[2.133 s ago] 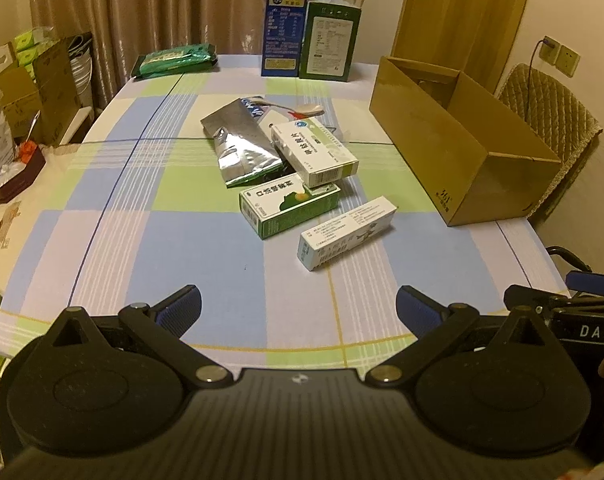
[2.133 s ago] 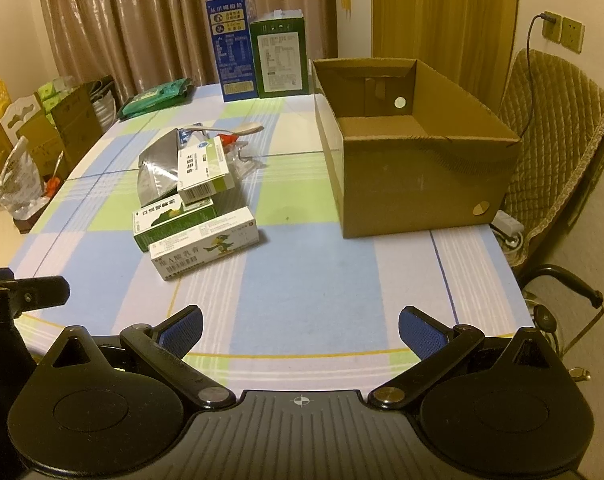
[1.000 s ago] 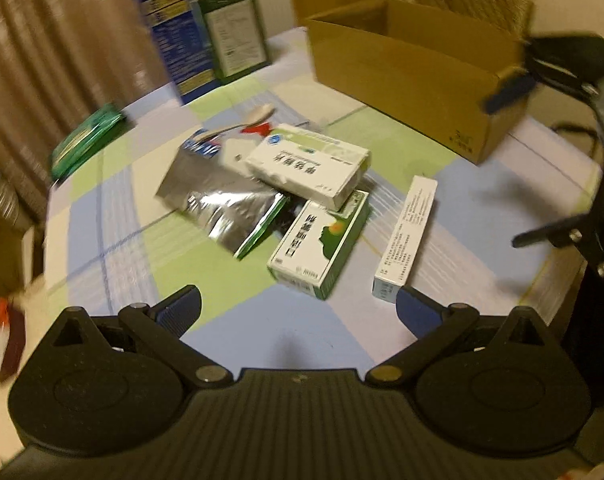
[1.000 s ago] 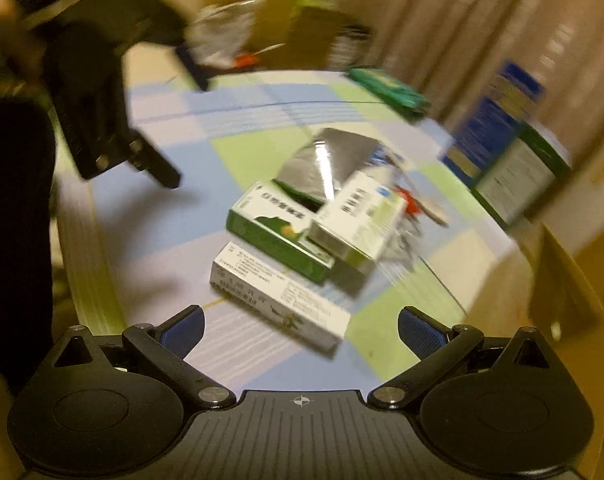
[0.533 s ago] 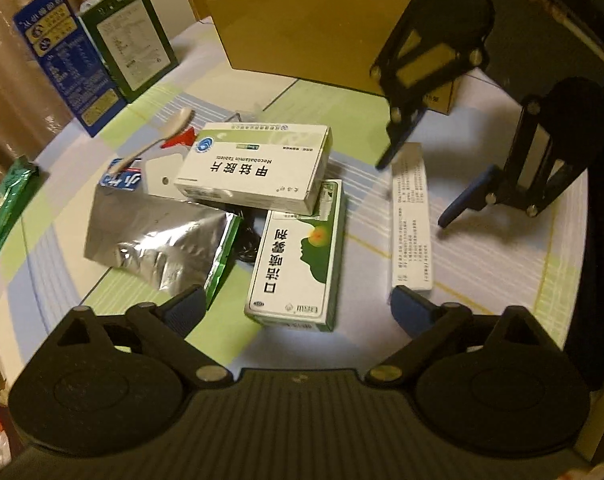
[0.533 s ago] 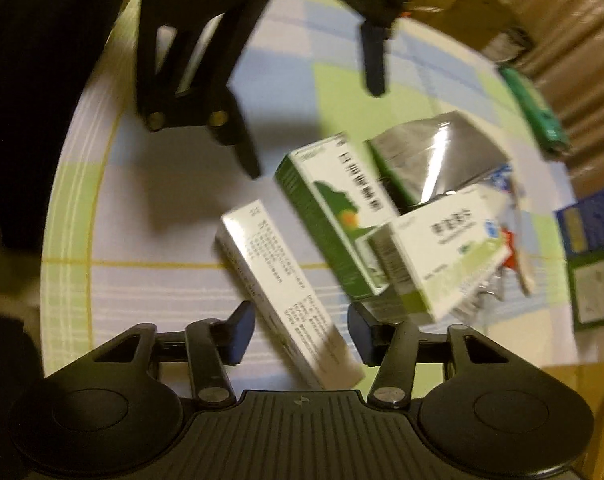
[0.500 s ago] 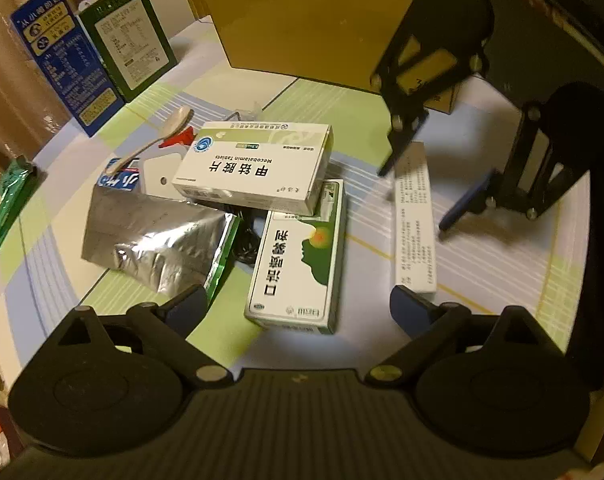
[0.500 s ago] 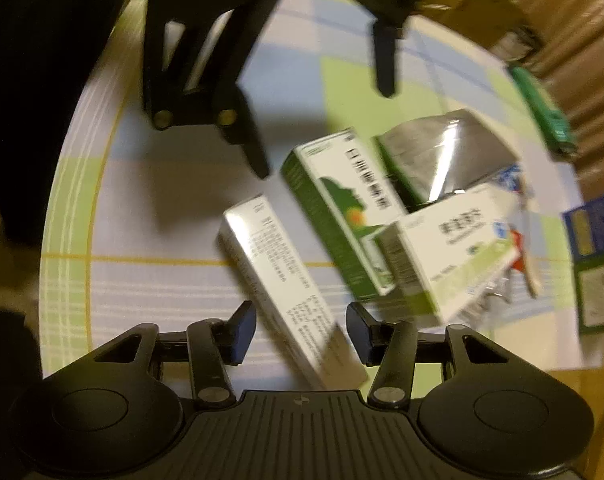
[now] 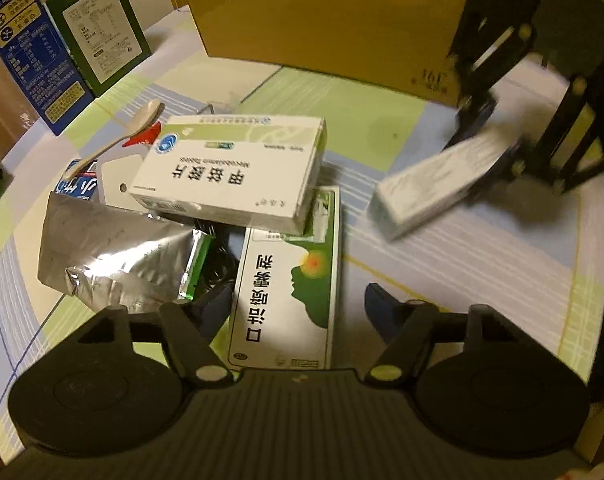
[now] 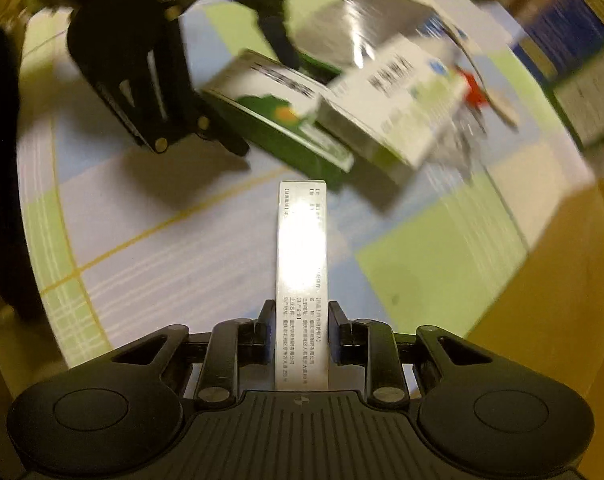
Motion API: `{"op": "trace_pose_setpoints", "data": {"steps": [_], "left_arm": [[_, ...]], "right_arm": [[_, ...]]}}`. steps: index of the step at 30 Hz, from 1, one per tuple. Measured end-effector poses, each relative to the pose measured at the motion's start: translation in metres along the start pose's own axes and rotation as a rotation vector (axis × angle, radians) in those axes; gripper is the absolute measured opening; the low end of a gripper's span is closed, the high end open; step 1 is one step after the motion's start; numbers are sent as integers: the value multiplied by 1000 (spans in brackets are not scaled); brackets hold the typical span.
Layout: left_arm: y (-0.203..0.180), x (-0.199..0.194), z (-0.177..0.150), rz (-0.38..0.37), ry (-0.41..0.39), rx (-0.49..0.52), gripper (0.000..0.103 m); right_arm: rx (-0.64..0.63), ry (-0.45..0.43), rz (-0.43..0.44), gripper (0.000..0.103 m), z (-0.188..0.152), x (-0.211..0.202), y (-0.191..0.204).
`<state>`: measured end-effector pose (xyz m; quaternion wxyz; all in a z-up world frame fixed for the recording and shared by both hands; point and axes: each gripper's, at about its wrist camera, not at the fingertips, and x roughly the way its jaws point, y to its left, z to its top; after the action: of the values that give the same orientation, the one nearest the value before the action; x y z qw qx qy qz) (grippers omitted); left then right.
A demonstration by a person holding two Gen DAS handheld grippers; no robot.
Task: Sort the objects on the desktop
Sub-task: 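Grasp the green-and-white box with the left tool while the right tool lifts the white box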
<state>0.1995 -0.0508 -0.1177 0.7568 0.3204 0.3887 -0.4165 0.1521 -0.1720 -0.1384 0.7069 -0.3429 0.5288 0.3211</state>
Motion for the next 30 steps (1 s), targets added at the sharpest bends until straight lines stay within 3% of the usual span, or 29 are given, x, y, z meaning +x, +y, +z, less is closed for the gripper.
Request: {"op": "trace_pose_setpoints", "data": {"steps": [1,7,16,19,30], "left_arm": [[-3,1,-1,7,10,-2,53],[-17,-6,-4,13,57,-115,52],[-23,2,-2,65,36,-225,57],[-24,-1,-1,49,35,-242,51],[-51,-35,-10,57,32,-336,50]], "right_arm": [[32,4,8,23,-5,0,-3],[129,-26,32,23,-15,0,-5],[192,-74,19,24,-7,14,-5],[240,-87,21,23,-12,12,-5],[444,-205,0,23,-45,-47,12]]}}
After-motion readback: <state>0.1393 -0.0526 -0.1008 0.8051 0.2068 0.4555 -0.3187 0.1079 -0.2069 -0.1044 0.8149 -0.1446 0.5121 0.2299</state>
